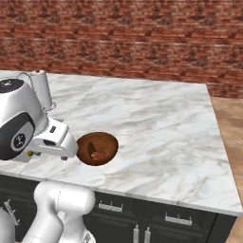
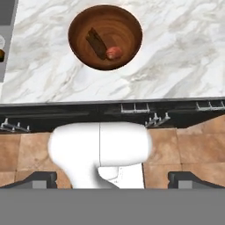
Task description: Pick the sweet potatos from the cabinet and place them in one bowl. Pick the lemon from the sink and place it in the other bowl.
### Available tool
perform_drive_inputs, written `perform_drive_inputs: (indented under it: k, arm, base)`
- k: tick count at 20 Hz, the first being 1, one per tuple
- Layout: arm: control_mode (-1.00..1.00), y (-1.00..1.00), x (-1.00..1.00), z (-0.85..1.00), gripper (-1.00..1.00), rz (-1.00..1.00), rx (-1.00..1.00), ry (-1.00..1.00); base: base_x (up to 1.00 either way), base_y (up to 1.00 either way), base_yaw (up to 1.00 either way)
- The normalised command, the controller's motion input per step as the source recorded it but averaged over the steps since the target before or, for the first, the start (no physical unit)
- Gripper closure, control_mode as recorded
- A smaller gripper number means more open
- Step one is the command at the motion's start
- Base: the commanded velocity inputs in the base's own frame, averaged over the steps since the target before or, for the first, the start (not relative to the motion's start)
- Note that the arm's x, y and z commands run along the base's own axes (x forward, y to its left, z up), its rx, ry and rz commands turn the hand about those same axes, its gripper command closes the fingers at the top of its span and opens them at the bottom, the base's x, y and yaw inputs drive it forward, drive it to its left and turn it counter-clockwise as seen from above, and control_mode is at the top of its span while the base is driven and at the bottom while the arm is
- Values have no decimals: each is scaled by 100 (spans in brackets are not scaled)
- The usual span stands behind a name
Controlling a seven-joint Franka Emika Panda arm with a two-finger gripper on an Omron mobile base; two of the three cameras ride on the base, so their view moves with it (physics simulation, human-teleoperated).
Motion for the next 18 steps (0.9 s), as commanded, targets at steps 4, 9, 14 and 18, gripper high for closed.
perform_drive_inputs:
  k: [4, 9, 14, 18]
  arm:
    - [100, 0, 0, 0, -100, 0, 0, 0]
    - [100, 0, 0, 0, -100, 0, 0, 0]
    - [100, 0, 0, 0, -100, 0, 0, 0]
    - [100, 0, 0, 0, -100, 0, 0, 0]
  base:
    - [-73, 7, 0]
    - [-10, 72, 7]
    - [9, 100, 8]
    - [6, 82, 10]
